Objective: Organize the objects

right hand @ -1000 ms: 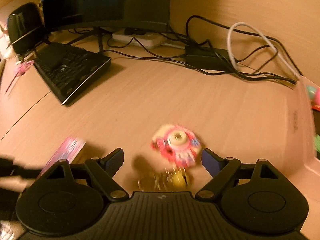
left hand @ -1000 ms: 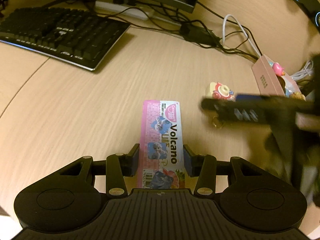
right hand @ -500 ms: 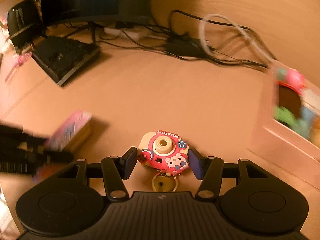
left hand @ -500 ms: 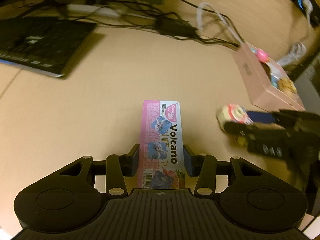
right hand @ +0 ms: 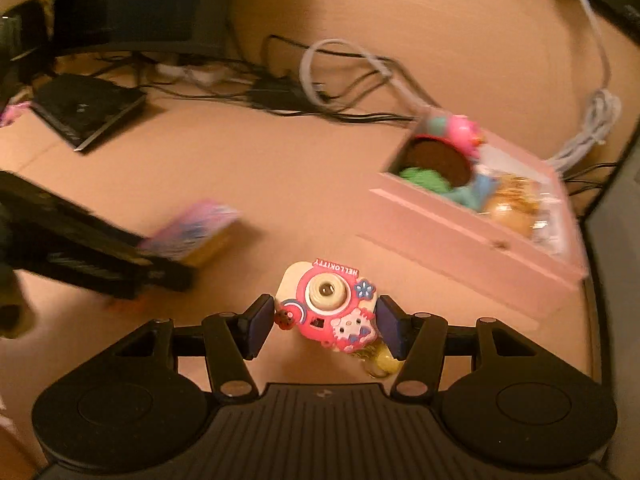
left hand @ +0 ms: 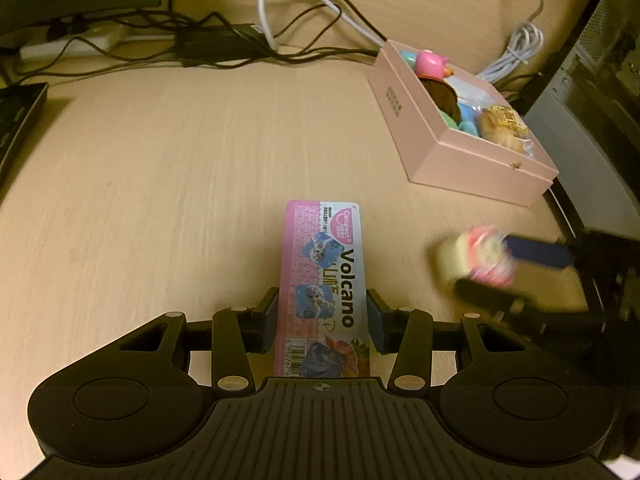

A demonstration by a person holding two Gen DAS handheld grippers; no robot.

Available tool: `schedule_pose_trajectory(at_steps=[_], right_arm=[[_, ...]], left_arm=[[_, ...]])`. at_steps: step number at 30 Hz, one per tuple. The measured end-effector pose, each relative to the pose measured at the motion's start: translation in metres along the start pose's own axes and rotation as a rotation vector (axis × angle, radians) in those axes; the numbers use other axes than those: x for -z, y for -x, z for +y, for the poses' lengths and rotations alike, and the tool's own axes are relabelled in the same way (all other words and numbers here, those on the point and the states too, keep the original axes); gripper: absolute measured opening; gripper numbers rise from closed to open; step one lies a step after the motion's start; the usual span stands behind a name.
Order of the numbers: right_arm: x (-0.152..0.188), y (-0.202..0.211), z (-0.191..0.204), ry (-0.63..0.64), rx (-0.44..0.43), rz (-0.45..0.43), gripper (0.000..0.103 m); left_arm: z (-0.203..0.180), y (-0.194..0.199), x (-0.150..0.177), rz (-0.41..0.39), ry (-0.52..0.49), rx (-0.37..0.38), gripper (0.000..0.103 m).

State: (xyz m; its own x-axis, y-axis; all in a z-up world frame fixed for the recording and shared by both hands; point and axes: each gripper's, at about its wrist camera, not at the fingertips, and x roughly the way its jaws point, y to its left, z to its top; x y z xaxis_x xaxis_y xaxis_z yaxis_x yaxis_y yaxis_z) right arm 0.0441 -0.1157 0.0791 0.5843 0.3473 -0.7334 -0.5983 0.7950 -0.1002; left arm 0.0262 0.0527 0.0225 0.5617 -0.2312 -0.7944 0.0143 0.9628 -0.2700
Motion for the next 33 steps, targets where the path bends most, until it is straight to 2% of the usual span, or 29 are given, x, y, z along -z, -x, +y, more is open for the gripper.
schedule_pose_trajectory(at_steps=[3, 5, 10, 14, 18, 20, 25, 30, 33], right_arm=[[0.003, 0.003, 0.014, 0.02, -0.024, -0.005, 0.071], [0.008, 0.007, 0.016, 0.035, -0.027, -0.007, 0.075], [0.025, 0.009, 0.004, 0.029, 0.005, 0.035, 0.076], [0.038, 0.006, -0.013, -0.017, 0.071, 0.067, 0.076], [0.048, 0.004, -0.032, -0.079, 0.202, 0.078, 0.076], [0.051, 0.006, -0.041, -0.132, 0.224, 0.08, 0.076], [0.052, 0.018, -0.045, -0.213, 0.133, 0.047, 0.08], [0.042, 0.019, -0.015, -0.174, 0.005, 0.017, 0.08], [0.031, 0.014, -0.002, -0.139, -0.003, 0.002, 0.08]], left_arm=[[0.002, -0.001, -0.001, 0.0, 0.01, 0.006, 0.049], [0.001, -0.002, -0.001, -0.003, 0.011, 0.004, 0.049], [-0.001, -0.001, 0.0, -0.008, 0.007, -0.005, 0.049], [-0.002, -0.001, 0.0, -0.007, 0.008, -0.009, 0.049], [-0.006, -0.001, 0.002, -0.001, 0.0, -0.013, 0.049], [-0.008, 0.0, 0.004, -0.001, -0.004, -0.019, 0.049], [-0.008, 0.005, 0.011, -0.003, -0.007, -0.049, 0.049], [-0.005, 0.011, 0.017, -0.005, 0.0, -0.073, 0.049], [-0.003, 0.014, 0.019, -0.007, 0.005, -0.087, 0.049]])
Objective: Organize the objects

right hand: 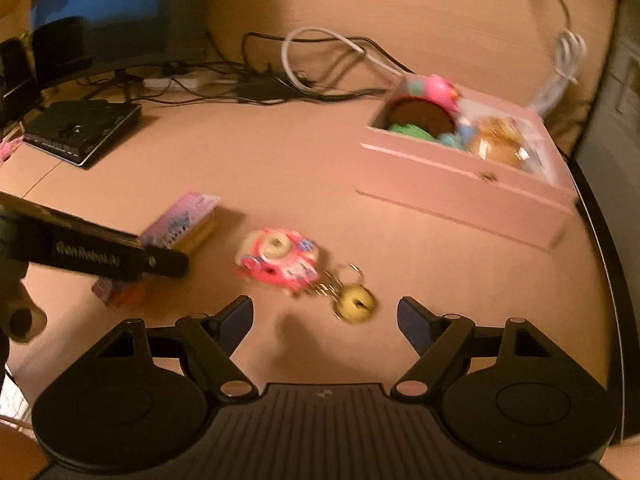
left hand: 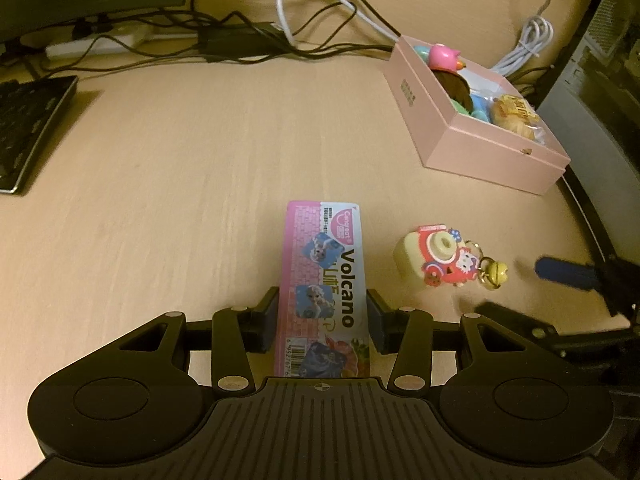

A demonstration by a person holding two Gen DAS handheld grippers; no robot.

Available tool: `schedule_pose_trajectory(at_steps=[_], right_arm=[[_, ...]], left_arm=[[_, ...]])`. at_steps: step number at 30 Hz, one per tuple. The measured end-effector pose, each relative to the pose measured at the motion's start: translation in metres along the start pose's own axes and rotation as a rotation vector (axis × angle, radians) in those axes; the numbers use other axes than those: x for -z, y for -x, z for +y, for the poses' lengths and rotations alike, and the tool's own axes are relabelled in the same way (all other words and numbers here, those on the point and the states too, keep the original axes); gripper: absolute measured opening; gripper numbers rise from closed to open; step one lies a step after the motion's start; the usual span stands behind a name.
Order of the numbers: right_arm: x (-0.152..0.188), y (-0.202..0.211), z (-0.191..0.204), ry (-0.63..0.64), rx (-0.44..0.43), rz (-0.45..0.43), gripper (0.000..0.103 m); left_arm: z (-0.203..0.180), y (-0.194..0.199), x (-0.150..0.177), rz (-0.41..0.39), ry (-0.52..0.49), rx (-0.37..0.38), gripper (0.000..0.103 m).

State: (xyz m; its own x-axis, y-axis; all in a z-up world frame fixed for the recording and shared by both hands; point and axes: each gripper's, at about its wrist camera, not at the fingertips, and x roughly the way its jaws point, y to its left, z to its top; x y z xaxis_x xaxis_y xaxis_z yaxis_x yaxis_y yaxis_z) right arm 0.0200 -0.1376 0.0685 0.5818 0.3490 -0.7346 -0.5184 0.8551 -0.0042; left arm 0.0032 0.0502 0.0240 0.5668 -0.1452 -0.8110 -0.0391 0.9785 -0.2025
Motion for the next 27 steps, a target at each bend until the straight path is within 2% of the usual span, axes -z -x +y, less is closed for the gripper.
schedule_pose_trajectory(at_steps=[4, 8, 10, 13, 16, 19, 22, 27], right_arm=[[-0.011, -0.006, 0.01, 0.025, 0.005, -0.011, 0.08], [-0.009, -0.018, 0.011, 0.079, 0.011, 0.026, 0.08], [-0.006, -0.024, 0.002, 0.091, 0.072, 0.031, 0.08], [-0.005, -0.031, -0.027, 0.031, 0.199, 0.036, 0.08], [-0.006, -0.027, -0.052, -0.05, 0.251, 0.044, 0.08], [-0.008, -0.018, -0.053, -0.069, 0.21, 0.017, 0.08], [-0.011, -0.016, -0.039, -0.056, 0.14, 0.0, 0.08], [-0.015, -0.027, -0.011, -0.107, -0.014, 0.037, 0.08]], left_arm=[[0.0, 0.002, 0.002, -0.002, -0.003, -0.015, 0.049], [0.001, 0.003, 0.003, -0.002, -0.004, -0.018, 0.049], [0.001, 0.003, 0.003, -0.002, -0.004, -0.019, 0.049], [0.001, 0.003, 0.005, -0.003, -0.011, -0.025, 0.049], [0.001, 0.004, 0.006, -0.004, -0.021, -0.033, 0.049], [0.001, 0.005, 0.007, -0.005, -0.022, -0.034, 0.049], [0.002, 0.005, 0.007, -0.006, -0.022, -0.036, 0.049], [0.004, 0.006, 0.007, -0.009, -0.018, -0.038, 0.049]])
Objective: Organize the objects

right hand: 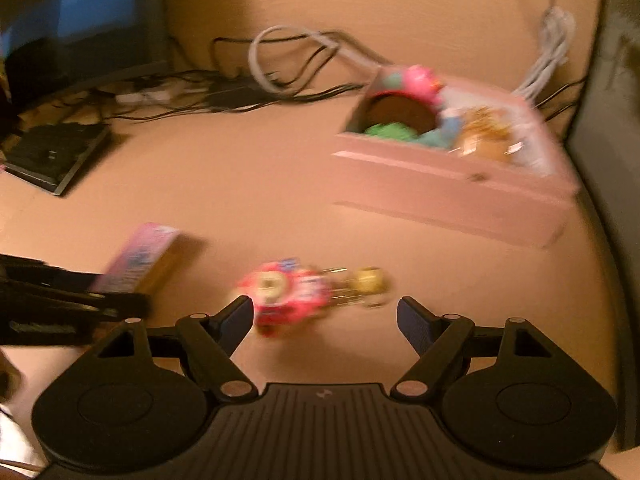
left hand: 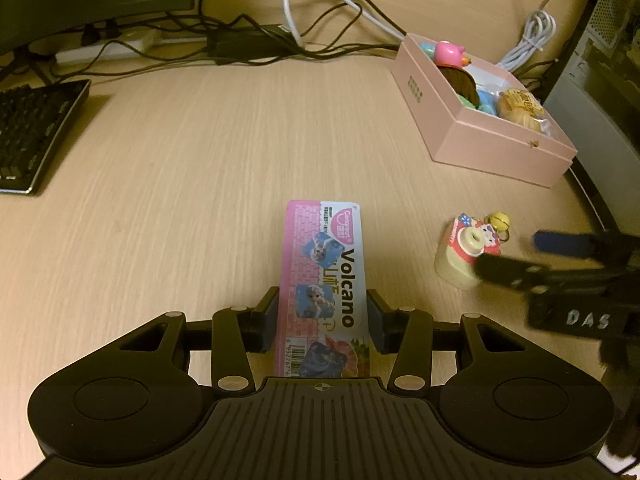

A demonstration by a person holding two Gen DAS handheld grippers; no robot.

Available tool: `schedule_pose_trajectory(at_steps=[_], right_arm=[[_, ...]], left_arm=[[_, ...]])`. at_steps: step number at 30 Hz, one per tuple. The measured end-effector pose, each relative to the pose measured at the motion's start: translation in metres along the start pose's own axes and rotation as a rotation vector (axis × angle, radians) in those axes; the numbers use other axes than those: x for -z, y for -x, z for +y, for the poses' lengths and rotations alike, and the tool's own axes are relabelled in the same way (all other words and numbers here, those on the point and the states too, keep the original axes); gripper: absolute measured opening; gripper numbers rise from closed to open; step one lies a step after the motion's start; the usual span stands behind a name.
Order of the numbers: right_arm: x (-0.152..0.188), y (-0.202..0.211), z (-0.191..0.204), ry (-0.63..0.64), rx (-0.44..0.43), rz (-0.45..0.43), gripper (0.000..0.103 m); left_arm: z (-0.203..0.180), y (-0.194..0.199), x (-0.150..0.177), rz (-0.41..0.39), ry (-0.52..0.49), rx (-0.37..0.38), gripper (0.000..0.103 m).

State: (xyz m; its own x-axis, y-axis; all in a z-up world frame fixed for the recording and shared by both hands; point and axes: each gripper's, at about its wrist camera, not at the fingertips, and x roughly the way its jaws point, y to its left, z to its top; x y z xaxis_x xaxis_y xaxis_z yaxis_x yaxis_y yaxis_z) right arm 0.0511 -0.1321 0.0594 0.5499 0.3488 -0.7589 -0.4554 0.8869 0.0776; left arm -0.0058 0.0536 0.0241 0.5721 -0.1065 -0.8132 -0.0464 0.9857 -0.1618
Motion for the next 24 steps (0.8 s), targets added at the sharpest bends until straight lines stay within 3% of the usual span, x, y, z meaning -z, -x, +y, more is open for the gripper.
schedule_pose_trajectory(at_steps=[4, 8, 11, 12, 14, 17, 24], right_arm=[[-0.005, -0.017, 0.014, -0.04, -0.044, 0.031, 0.08], [-0.011, -0.034, 0.017, -0.056, -0.015, 0.029, 0.08], [-0.013, -0.035, 0.018, -0.031, -0.024, 0.028, 0.061], [-0.011, -0.032, 0.017, -0.007, -0.033, 0.033, 0.059], [-0.002, -0.024, 0.017, 0.047, -0.033, 0.034, 0.059], [0.016, -0.011, 0.015, 0.129, 0.043, 0.033, 0.061], [0.019, -0.006, -0.005, -0.023, 0.016, 0.02, 0.064]], left_arm=[[0.005, 0.001, 0.001, -0.01, 0.026, -0.014, 0.049], [0.004, 0.001, 0.001, -0.012, 0.019, -0.023, 0.049], [0.003, 0.001, 0.001, -0.013, 0.011, -0.027, 0.049], [0.002, 0.001, 0.001, -0.014, 0.015, -0.026, 0.049], [0.003, 0.002, 0.002, -0.015, 0.02, -0.02, 0.049], [0.004, 0.002, 0.003, -0.02, 0.022, -0.015, 0.049], [0.003, 0.001, 0.003, -0.024, 0.002, -0.026, 0.049]])
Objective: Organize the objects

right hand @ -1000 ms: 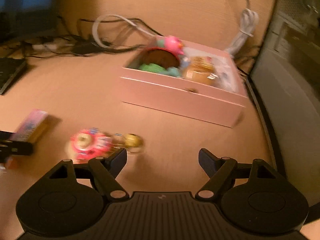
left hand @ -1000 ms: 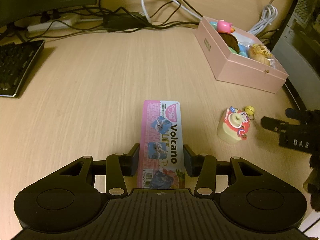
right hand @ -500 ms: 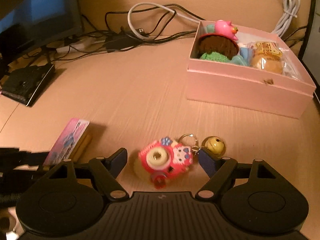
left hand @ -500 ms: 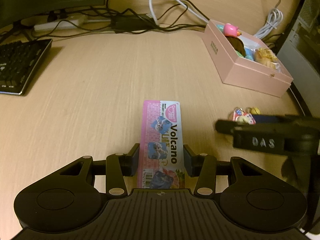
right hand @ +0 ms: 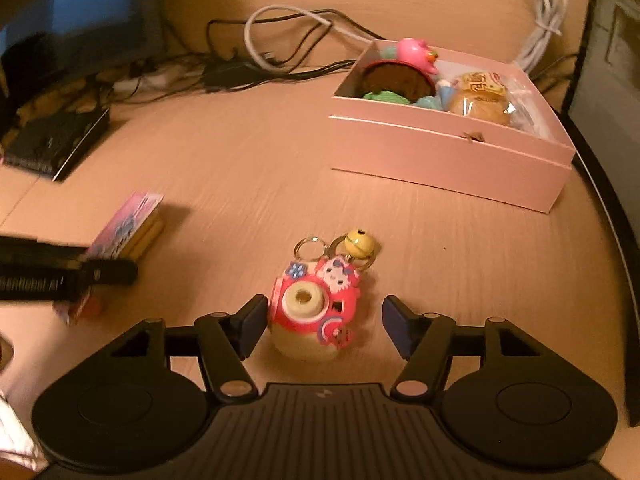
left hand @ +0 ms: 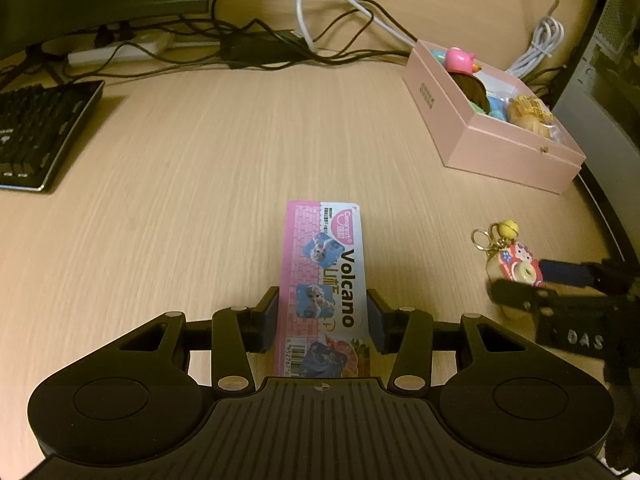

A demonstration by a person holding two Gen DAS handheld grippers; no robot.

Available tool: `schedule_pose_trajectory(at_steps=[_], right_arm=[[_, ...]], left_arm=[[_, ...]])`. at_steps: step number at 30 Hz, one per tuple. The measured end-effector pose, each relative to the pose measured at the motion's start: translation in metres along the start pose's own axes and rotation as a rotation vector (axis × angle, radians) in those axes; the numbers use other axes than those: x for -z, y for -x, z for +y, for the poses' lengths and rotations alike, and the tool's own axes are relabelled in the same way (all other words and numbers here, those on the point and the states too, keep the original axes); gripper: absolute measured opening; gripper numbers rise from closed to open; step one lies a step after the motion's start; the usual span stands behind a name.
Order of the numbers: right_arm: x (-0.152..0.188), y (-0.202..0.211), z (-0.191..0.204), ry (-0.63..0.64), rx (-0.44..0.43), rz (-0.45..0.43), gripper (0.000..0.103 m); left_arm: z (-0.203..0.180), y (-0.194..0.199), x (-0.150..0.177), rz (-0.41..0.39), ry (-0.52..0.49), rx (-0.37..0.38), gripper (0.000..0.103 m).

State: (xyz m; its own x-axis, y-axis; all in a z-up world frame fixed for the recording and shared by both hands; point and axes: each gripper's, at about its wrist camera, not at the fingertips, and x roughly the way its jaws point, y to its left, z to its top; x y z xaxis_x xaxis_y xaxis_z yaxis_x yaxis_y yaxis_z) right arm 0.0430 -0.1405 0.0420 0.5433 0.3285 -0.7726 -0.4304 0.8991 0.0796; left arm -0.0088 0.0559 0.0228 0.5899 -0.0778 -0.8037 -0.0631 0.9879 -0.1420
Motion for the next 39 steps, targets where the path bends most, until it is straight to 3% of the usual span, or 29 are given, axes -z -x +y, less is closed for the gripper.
schedule_pose_trajectory(at_steps=[4, 7, 13, 19, 24, 29, 34, 39], right_arm=[[-0.004, -0.007, 0.005, 0.003, 0.017, -0.015, 0.063], [-0.005, -0.007, 0.01, 0.046, 0.022, -0.009, 0.048], [-0.001, 0.014, 0.002, 0.043, 0.029, -0.004, 0.046], [-0.011, 0.065, -0.018, -0.031, 0.041, -0.086, 0.046], [-0.019, 0.109, -0.033, -0.08, 0.066, -0.175, 0.046], [-0.011, 0.131, -0.043, -0.06, 0.115, -0.207, 0.046], [0.012, 0.13, -0.053, -0.081, 0.151, -0.189, 0.046], [0.03, 0.127, -0.063, -0.122, 0.137, -0.195, 0.046]], left_arm=[[-0.005, -0.002, -0.001, 0.005, -0.035, -0.015, 0.049], [-0.008, -0.004, -0.003, 0.01, -0.05, -0.02, 0.049], [-0.014, -0.008, -0.006, 0.014, -0.098, -0.031, 0.049], [-0.02, -0.014, -0.012, 0.005, -0.121, -0.006, 0.049], [-0.028, -0.019, -0.017, 0.023, -0.115, 0.106, 0.049], [-0.04, -0.017, -0.035, 0.037, -0.076, 0.234, 0.048], [-0.068, 0.005, -0.089, -0.066, -0.081, 0.35, 0.048], [-0.109, -0.008, -0.14, -0.117, -0.069, 0.393, 0.049]])
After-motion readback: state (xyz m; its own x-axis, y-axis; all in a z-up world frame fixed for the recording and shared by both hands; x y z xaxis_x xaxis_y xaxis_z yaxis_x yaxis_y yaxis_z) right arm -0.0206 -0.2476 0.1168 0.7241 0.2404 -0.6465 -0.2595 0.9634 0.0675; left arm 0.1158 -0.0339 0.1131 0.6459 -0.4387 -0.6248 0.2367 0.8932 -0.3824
